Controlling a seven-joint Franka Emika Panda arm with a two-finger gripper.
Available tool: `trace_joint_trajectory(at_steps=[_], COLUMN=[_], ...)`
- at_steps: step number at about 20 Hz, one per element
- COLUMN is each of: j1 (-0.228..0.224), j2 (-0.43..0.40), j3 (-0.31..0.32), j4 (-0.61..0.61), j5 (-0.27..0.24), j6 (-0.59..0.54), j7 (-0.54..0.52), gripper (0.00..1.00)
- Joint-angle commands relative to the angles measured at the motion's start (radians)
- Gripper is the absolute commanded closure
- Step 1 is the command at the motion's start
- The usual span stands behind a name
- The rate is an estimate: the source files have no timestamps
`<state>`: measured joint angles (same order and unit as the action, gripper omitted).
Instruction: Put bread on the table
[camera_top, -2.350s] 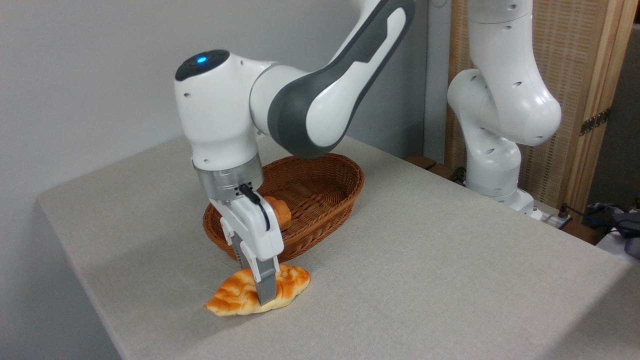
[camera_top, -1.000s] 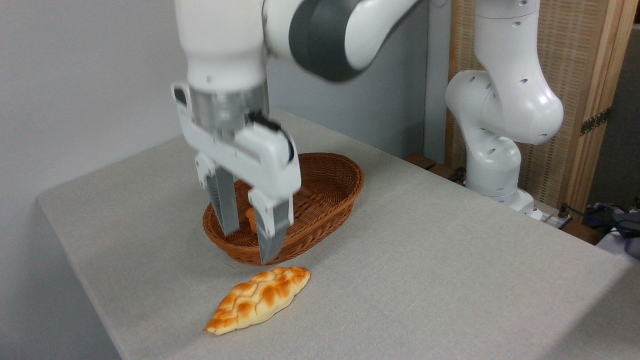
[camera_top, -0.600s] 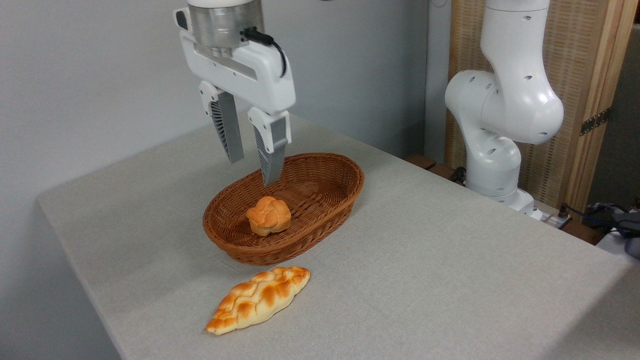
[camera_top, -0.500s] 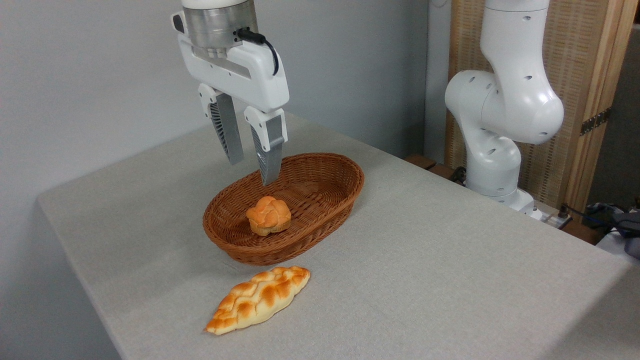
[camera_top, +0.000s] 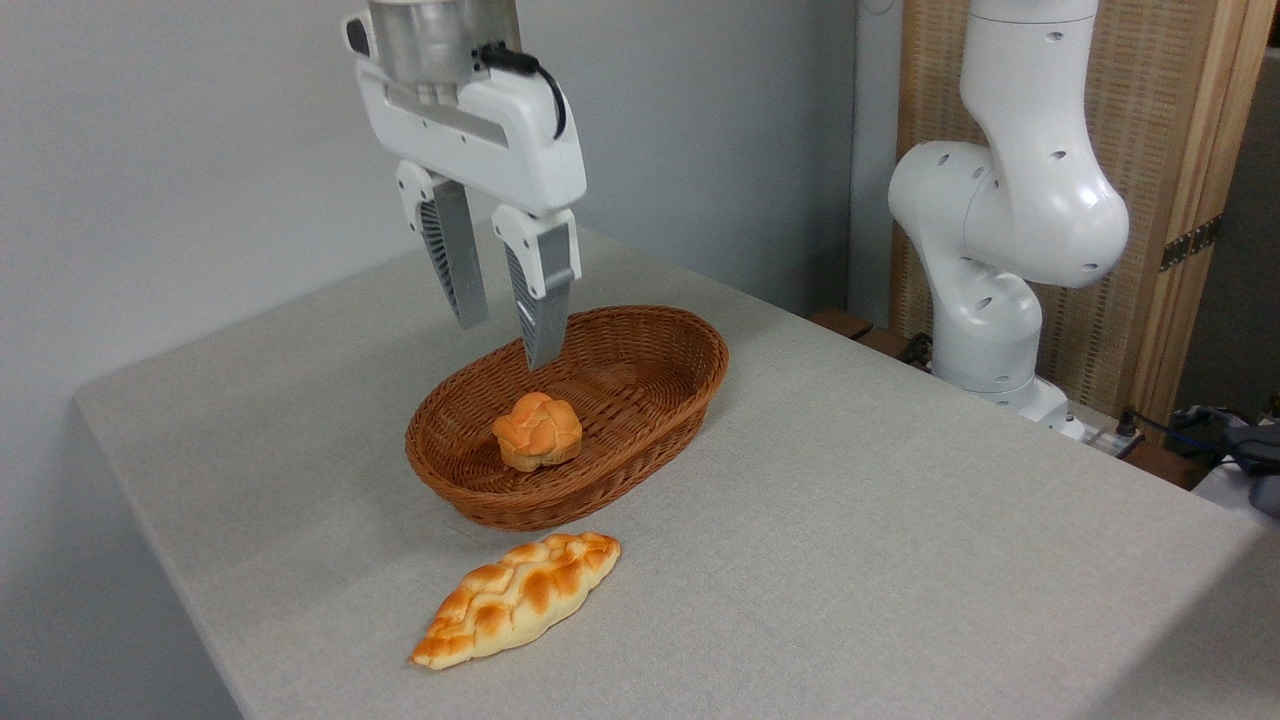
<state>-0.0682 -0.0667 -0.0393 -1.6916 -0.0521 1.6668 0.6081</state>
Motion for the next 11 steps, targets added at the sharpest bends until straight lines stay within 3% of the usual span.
trace_joint_trajectory(at_steps=[1,11], j1=[0.002,0.007], j2=[0.022,0.031], j3=[0.004,0.033], j4=[0.070,0.082], j5=[0.009,0.003], j6=[-0.061,-0.082], j7=[0.032,0.036], gripper=[0.00,0.00])
